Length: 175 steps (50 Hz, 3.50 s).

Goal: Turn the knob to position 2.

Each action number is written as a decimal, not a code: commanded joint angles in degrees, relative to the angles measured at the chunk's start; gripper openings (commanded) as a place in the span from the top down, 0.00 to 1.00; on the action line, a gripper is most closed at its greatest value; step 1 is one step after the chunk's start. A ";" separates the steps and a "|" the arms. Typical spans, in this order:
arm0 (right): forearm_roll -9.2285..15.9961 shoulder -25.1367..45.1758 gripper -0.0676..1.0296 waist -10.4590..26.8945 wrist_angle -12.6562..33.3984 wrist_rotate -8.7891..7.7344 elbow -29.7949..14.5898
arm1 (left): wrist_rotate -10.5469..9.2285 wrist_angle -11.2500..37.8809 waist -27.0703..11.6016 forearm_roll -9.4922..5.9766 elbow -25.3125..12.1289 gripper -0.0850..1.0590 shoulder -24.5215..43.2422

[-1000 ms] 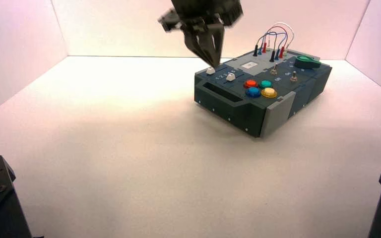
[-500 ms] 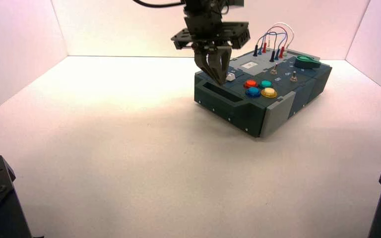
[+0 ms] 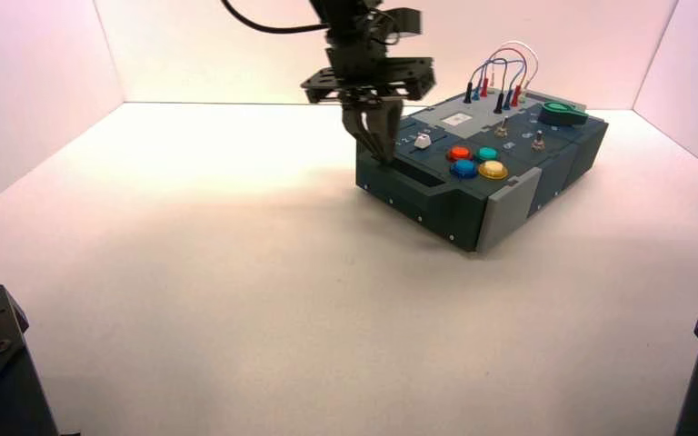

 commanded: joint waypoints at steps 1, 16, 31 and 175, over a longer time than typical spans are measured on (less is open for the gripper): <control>0.35 0.09 0.80 -0.09 -0.09 0.09 -2.55 | -0.09 0.62 0.88 0.35 0.70 0.95 -0.97; 0.35 0.26 0.80 -0.09 0.09 0.18 -2.81 | -0.09 1.32 1.23 0.53 2.46 0.95 -0.62; 0.26 0.26 0.79 -0.18 0.09 0.09 -2.81 | -0.09 2.02 1.93 1.41 5.62 0.95 -1.05; -0.62 15.73 0.79 -0.18 0.53 -0.97 -5.45 | 0.53 7.82 17.31 12.74 -11.78 0.95 -0.79</control>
